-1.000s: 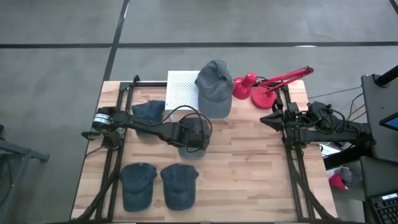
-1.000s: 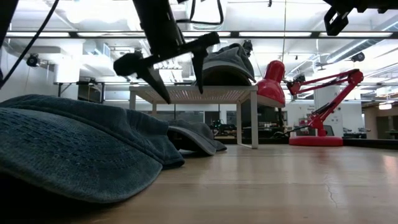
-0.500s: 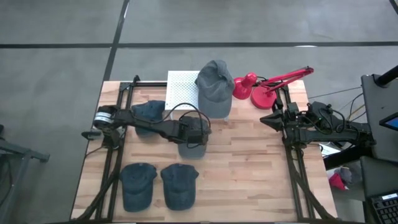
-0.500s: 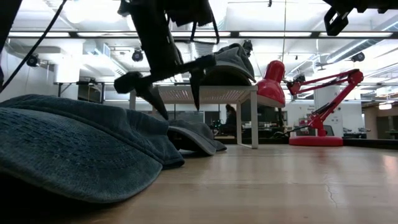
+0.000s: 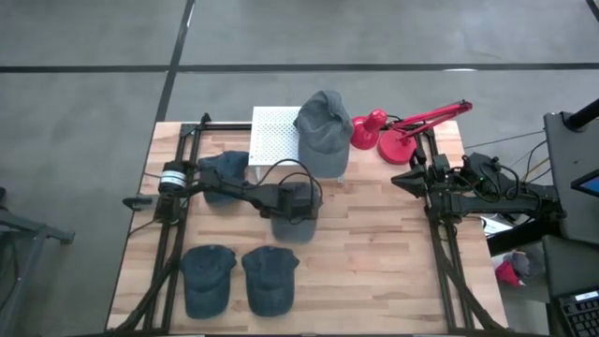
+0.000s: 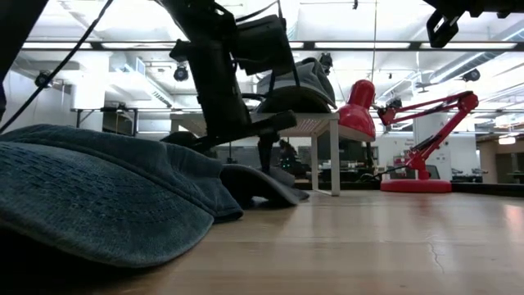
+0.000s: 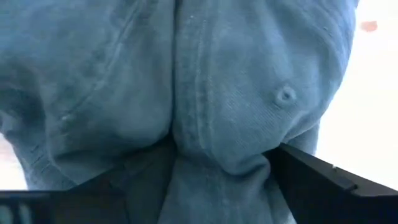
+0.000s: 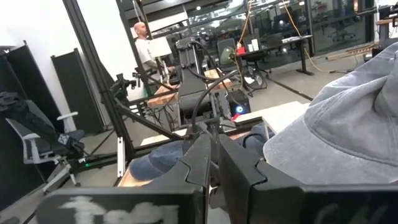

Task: Pick & Place hat
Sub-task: Stack the gray cap on top of the other gray cap on the shelf

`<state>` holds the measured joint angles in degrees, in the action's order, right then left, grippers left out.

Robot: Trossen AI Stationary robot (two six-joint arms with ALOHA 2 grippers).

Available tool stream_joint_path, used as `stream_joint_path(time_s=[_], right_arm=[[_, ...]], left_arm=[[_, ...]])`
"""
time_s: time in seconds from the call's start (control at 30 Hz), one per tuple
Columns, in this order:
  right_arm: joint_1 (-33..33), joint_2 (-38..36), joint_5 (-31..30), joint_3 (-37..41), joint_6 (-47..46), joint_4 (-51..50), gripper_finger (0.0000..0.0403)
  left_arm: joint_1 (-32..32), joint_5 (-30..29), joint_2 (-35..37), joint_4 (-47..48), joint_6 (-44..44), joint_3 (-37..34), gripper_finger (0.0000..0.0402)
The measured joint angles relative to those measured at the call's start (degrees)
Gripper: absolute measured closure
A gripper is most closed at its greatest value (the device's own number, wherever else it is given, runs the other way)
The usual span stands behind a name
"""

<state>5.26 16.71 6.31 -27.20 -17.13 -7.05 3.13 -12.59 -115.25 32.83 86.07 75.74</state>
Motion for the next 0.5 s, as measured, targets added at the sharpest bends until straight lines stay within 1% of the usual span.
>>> stream_joint_path(time_s=[0.07,0.13,0.3,0.4,0.47,0.5], right_arm=[[0.0,0.0,-0.01,0.0,-0.13,-0.02,0.0374],[0.0,0.0,-0.02,0.0,-0.31,-0.02,0.0374],[0.0,0.0,-0.18,0.0,-0.41,-0.09,0.0374],[0.0,0.0,-0.24,0.0,-0.41,-0.09,0.0374],[0.0,0.0,-0.24,0.0,-0.41,-0.11,0.0374],[0.0,0.0,-0.25,0.0,-0.41,-0.11,0.0374]], left_arm=[[0.37,0.34,-0.58,-0.6,0.01,0.35,0.0146],[0.59,0.26,-0.67,-1.22,-0.01,1.05,0.0181],[0.92,-3.49,-0.44,-1.25,-2.66,3.27,0.0284],[0.94,-4.69,-0.29,-1.15,-4.4,4.15,0.0343],[0.95,-4.96,-0.18,-1.19,-5.36,4.44,0.0374],[1.02,-5.04,-0.12,-1.18,-5.49,4.68,0.0379]])
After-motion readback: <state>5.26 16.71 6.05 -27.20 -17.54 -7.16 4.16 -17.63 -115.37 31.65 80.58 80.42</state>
